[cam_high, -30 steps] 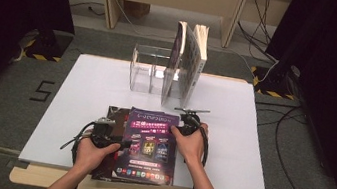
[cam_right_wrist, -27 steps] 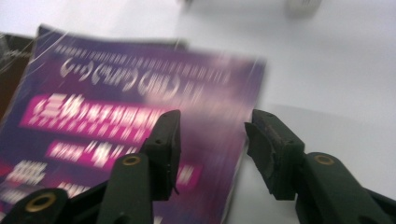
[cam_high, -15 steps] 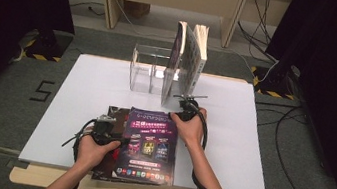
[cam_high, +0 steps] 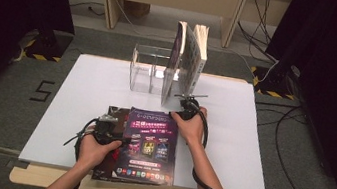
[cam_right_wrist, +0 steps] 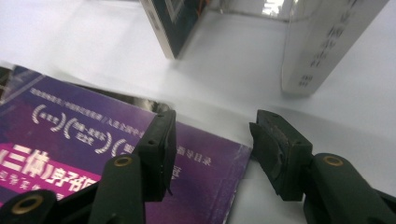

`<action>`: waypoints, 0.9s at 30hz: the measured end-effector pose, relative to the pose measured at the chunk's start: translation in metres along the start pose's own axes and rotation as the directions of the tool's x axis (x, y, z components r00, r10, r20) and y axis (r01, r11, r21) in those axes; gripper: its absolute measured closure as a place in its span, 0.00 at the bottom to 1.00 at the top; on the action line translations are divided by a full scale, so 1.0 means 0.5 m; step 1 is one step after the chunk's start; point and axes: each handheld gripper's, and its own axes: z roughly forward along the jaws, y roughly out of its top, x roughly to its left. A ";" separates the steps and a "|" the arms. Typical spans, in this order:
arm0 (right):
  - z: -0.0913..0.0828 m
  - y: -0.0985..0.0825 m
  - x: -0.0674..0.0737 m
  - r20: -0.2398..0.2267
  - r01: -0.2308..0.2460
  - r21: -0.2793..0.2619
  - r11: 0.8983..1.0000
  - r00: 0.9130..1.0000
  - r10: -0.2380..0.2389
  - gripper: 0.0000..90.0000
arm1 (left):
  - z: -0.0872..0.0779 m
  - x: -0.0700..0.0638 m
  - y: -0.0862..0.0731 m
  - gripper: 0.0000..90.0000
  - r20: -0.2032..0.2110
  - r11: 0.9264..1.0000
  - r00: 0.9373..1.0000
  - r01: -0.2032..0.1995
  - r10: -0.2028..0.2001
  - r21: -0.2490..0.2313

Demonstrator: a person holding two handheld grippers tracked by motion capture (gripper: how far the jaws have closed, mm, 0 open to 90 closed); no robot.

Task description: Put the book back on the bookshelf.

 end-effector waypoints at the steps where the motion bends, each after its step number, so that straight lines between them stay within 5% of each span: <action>1: 0.002 -0.002 0.000 0.001 0.006 -0.005 1.000 1.000 -0.006 0.55 | 0.000 0.000 0.000 0.57 -0.002 1.000 1.000 -0.001 0.001 -0.001; 9: 0.004 -0.008 -0.001 -0.015 0.018 -0.033 0.999 1.000 -0.019 0.57 | 0.004 -0.002 0.003 0.58 -0.008 1.000 1.000 -0.012 0.012 -0.001; 15: 0.000 -0.014 -0.014 -0.048 -0.043 -0.048 0.998 0.998 0.040 0.61 | 0.007 -0.006 0.006 0.62 -0.042 0.999 0.998 -0.045 0.045 0.014; 27: -0.014 -0.021 -0.015 -0.070 -0.103 -0.012 0.995 0.992 0.102 0.59 | 0.005 0.000 0.005 0.66 -0.040 1.000 0.999 0.013 -0.013 0.001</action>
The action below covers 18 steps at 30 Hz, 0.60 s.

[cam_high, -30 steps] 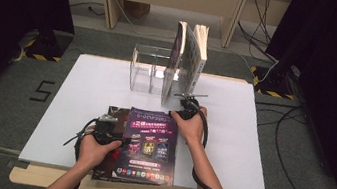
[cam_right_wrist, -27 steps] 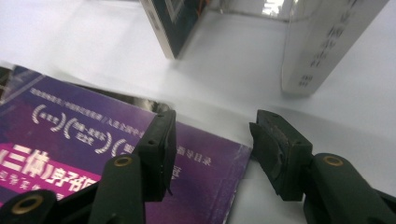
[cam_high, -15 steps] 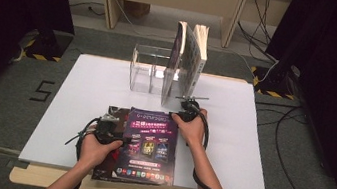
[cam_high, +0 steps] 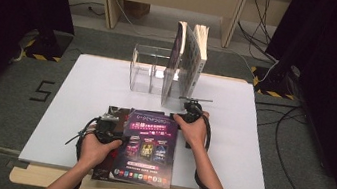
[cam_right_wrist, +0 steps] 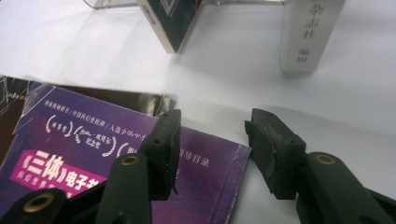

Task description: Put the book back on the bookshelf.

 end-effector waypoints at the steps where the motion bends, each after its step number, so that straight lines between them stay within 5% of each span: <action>1: -0.002 0.000 -0.002 -0.006 -0.004 0.005 1.000 1.000 0.004 0.58 | 0.000 0.001 0.000 0.66 0.002 1.000 1.000 0.002 -0.002 -0.001; 8: -0.006 -0.001 0.002 0.001 0.012 0.022 1.000 1.000 -0.013 0.55 | -0.005 0.003 -0.003 0.65 0.032 1.000 0.999 0.027 -0.027 0.004; 18: -0.014 -0.009 0.001 0.011 0.000 0.024 1.000 1.000 0.000 0.53 | -0.011 -0.007 -0.009 0.62 0.027 1.000 1.000 -0.011 0.011 0.024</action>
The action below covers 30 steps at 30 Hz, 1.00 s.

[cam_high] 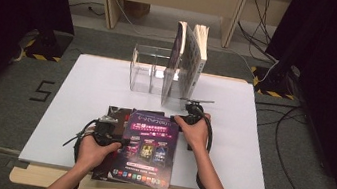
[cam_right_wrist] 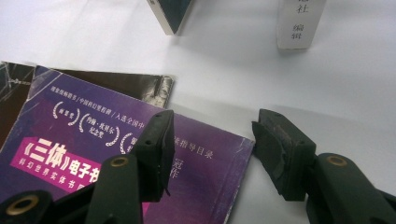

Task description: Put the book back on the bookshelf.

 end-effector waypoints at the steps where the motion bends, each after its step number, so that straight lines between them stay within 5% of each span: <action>1: 0.001 -0.001 0.002 0.003 0.004 -0.004 1.000 1.000 -0.004 0.53 | 0.001 0.000 0.000 0.61 -0.002 1.000 1.000 0.000 0.000 0.000; 10: -0.001 0.000 -0.009 -0.016 -0.056 -0.003 0.998 0.998 0.056 0.59 | 0.003 -0.005 0.006 0.64 -0.027 0.999 0.999 -0.044 0.045 0.027; 19: -0.003 0.002 -0.012 -0.021 -0.054 0.015 0.998 0.998 0.054 0.63 | 0.004 -0.008 0.006 0.64 -0.040 0.999 0.998 -0.044 0.046 0.027; 26: -0.006 0.003 -0.020 -0.056 -0.099 0.032 0.995 0.993 0.100 0.64 | 0.004 -0.010 0.006 0.64 -0.043 0.998 0.998 -0.047 0.049 0.029; 30: -0.002 0.014 -0.021 -0.081 -0.084 0.058 0.995 0.993 0.089 0.59 | 0.003 -0.008 0.005 0.64 -0.039 0.999 0.998 -0.045 0.046 0.026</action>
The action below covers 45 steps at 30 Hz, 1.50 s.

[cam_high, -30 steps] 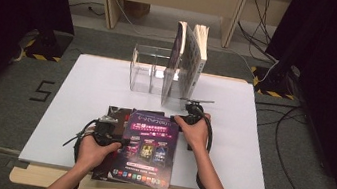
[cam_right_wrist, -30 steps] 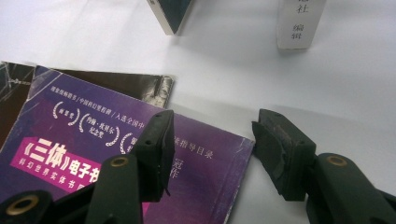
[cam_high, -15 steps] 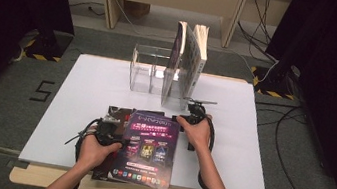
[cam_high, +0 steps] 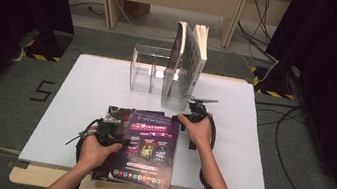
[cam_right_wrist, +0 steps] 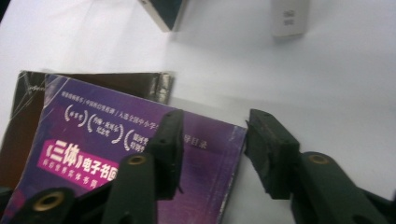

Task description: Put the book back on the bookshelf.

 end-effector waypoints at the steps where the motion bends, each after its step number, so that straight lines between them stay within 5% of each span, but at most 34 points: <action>1: 0.001 0.002 0.002 0.010 0.015 0.002 1.000 1.000 -0.015 0.58 | 0.000 0.000 -0.001 0.64 -0.003 1.000 1.000 0.001 -0.001 -0.002; 9: 0.009 0.001 0.010 0.043 0.026 -0.024 0.999 0.999 -0.025 0.61 | 0.000 -0.001 0.000 0.64 -0.004 1.000 1.000 0.001 -0.001 0.000; 10: 0.006 -0.002 0.007 0.022 -0.015 -0.023 1.000 1.000 0.015 0.64 | 0.000 -0.001 0.000 0.64 -0.006 1.000 1.000 0.001 -0.001 0.000; 14: 0.005 -0.005 0.001 -0.014 -0.056 -0.014 0.998 0.998 0.056 0.66 | 0.001 -0.003 0.001 0.64 -0.011 1.000 1.000 -0.005 0.005 0.002; 16: 0.009 -0.008 0.003 -0.072 -0.068 0.020 0.997 0.995 0.070 0.65 | 0.001 -0.003 0.001 0.64 -0.010 1.000 1.000 -0.005 0.005 0.003; 22: 0.010 -0.010 0.013 -0.059 -0.039 0.017 0.999 0.997 0.040 0.62 | 0.001 -0.002 -0.001 0.64 -0.008 1.000 1.000 0.000 0.000 -0.005; 26: 0.002 -0.010 0.029 0.004 0.028 0.034 0.999 1.000 -0.029 0.65 | 0.000 -0.001 -0.001 0.64 -0.004 1.000 1.000 0.002 -0.002 -0.003; 32: -0.018 -0.012 0.024 -0.067 -0.017 0.040 0.999 0.998 0.019 0.75 | 0.000 0.000 -0.001 0.64 -0.011 1.000 1.000 0.002 -0.002 -0.004; 33: -0.025 -0.012 0.028 -0.115 -0.023 0.056 0.998 0.993 0.029 0.79 | -0.001 0.000 -0.001 0.64 -0.012 1.000 1.000 0.003 -0.003 -0.003; 40: -0.026 -0.013 0.039 -0.087 0.031 0.069 0.997 0.996 -0.025 0.83 | -0.001 0.001 -0.002 0.64 -0.010 1.000 1.000 0.005 -0.005 -0.008; 45: -0.039 -0.010 0.044 -0.132 0.027 0.076 0.997 0.991 -0.016 0.90 | -0.002 0.005 -0.003 0.64 0.000 1.000 1.000 0.005 -0.005 -0.012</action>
